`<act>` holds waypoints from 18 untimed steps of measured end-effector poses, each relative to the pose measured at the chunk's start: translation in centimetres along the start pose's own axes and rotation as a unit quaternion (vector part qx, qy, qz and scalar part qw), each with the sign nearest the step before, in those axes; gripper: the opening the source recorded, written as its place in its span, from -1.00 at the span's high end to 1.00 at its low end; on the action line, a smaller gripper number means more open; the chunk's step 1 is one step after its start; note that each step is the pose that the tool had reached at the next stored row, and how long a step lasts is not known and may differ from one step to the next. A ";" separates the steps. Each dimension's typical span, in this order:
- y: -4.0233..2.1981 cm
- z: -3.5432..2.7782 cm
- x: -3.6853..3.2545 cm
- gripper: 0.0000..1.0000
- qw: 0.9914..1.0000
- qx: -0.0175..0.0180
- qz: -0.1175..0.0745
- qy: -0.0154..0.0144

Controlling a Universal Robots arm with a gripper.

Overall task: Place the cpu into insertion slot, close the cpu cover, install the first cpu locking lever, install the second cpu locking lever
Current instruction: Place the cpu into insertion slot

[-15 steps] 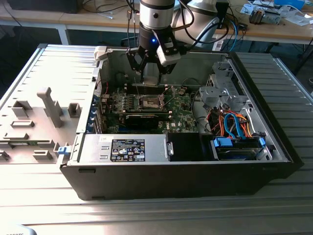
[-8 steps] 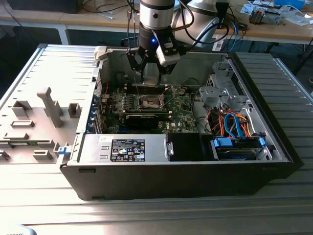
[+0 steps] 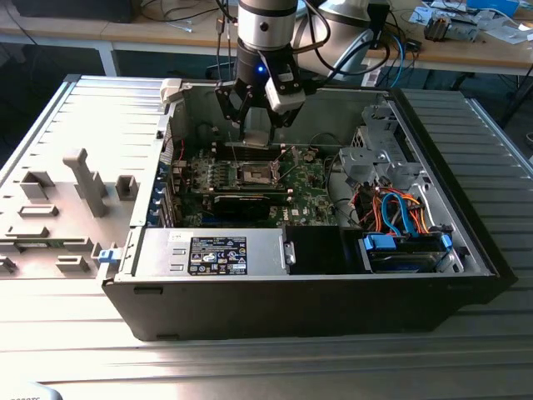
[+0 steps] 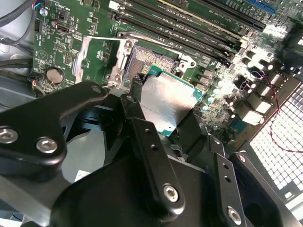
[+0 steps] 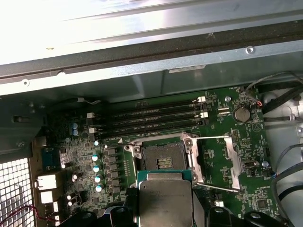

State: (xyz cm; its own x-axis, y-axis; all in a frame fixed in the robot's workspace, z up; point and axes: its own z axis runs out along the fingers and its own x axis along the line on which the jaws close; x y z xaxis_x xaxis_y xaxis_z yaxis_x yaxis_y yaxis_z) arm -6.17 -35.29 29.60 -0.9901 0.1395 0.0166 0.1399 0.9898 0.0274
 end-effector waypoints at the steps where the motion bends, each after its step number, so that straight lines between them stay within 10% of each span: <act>1: 0.00 0.00 0.00 -0.09 1.000 0.001 0.001 0.000; 18: 0.00 0.02 0.00 -0.09 1.000 0.003 0.021 -0.001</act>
State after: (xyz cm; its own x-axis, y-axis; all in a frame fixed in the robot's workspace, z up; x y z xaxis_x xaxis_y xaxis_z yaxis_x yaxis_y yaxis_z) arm -6.17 -35.29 29.58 -0.9832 0.1818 0.0156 0.1821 0.9831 0.0204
